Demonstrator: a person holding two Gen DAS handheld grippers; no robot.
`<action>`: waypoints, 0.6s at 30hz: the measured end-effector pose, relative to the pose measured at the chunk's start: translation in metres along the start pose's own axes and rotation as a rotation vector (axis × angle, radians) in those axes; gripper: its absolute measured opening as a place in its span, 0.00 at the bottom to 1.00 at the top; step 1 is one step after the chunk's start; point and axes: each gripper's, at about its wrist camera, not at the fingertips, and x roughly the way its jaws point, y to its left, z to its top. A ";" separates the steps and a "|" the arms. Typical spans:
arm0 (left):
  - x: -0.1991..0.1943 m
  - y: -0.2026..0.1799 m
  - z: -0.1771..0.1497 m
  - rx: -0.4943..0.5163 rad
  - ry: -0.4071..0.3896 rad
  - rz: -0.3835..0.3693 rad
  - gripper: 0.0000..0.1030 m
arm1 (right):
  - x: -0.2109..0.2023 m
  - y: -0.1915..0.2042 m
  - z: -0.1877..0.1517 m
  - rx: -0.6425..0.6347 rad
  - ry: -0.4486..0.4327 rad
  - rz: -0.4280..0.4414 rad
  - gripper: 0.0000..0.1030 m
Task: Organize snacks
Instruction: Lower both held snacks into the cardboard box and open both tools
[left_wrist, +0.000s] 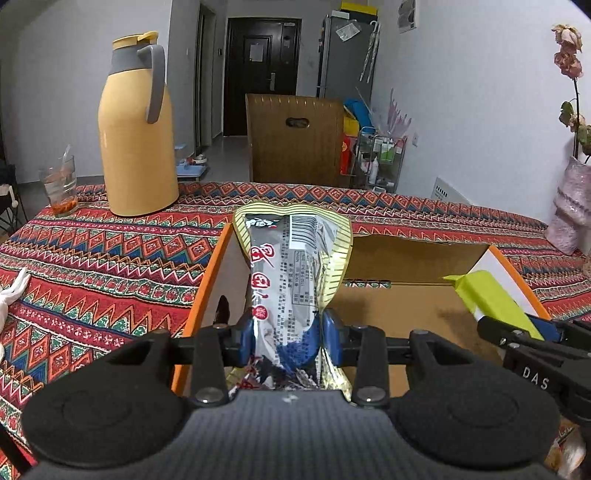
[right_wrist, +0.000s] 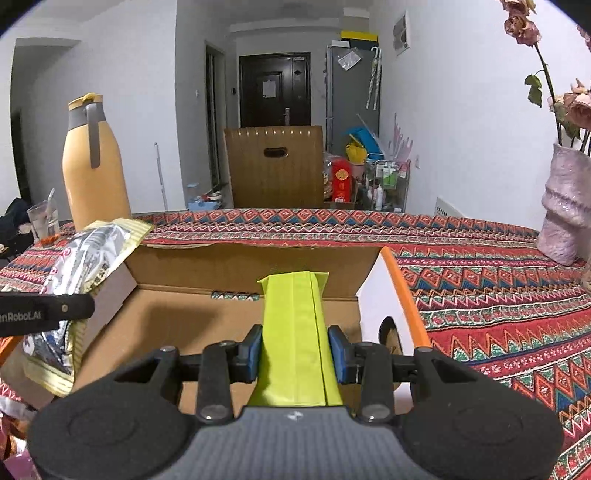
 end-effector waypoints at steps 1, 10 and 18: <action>-0.001 -0.001 0.000 0.001 -0.003 0.003 0.48 | 0.000 0.000 -0.001 0.002 0.002 0.004 0.36; -0.028 -0.001 0.001 -0.021 -0.114 0.054 1.00 | -0.020 -0.004 0.000 0.035 -0.064 0.032 0.90; -0.042 -0.001 0.002 -0.056 -0.140 0.045 1.00 | -0.033 -0.015 0.005 0.116 -0.123 0.025 1.00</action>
